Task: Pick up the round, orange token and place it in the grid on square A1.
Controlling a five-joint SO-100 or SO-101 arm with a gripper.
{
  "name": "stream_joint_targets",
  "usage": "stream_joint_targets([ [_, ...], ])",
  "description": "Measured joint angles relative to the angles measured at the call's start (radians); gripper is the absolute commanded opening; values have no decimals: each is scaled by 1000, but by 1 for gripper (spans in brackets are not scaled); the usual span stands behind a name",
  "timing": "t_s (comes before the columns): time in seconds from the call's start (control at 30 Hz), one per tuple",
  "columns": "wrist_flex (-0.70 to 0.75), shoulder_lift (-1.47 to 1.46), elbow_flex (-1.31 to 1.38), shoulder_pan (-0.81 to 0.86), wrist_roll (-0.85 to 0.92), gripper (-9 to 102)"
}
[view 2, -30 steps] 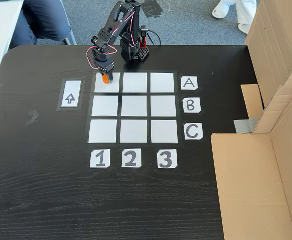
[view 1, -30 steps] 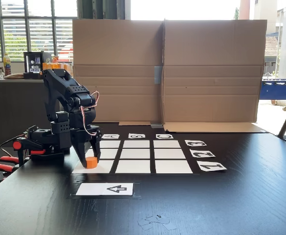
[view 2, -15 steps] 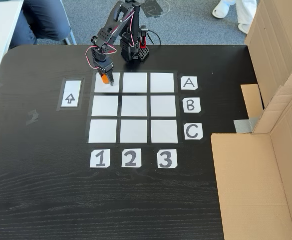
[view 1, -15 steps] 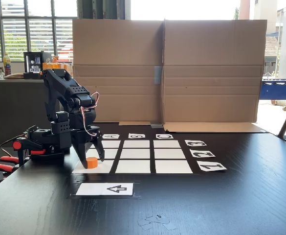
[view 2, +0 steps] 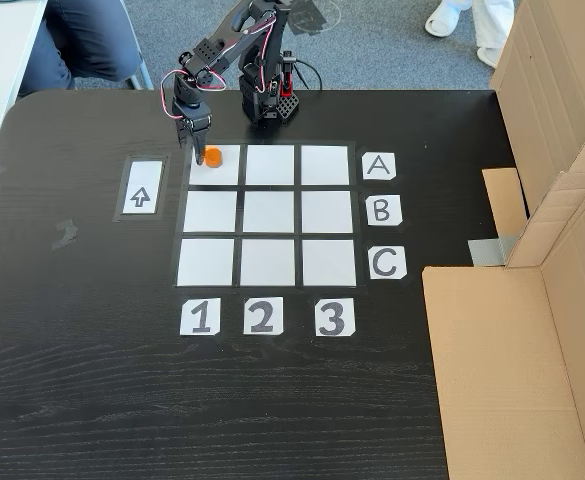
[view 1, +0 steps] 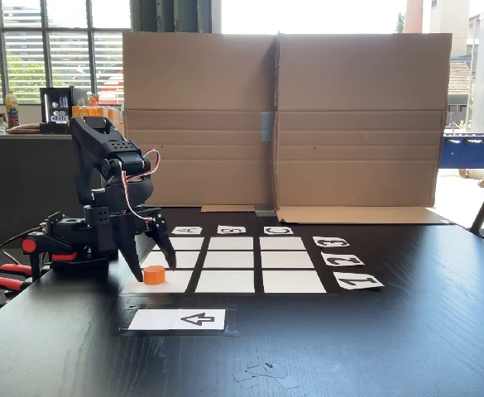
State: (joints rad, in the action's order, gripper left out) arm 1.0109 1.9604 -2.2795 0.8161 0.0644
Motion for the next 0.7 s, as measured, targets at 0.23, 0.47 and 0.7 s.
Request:
stream_joint_targets([
  [0.23,41,278,12,48,3,29],
  [0.47,97,560,26,172,3,28],
  [0.7,172,801,41,370,3,25],
])
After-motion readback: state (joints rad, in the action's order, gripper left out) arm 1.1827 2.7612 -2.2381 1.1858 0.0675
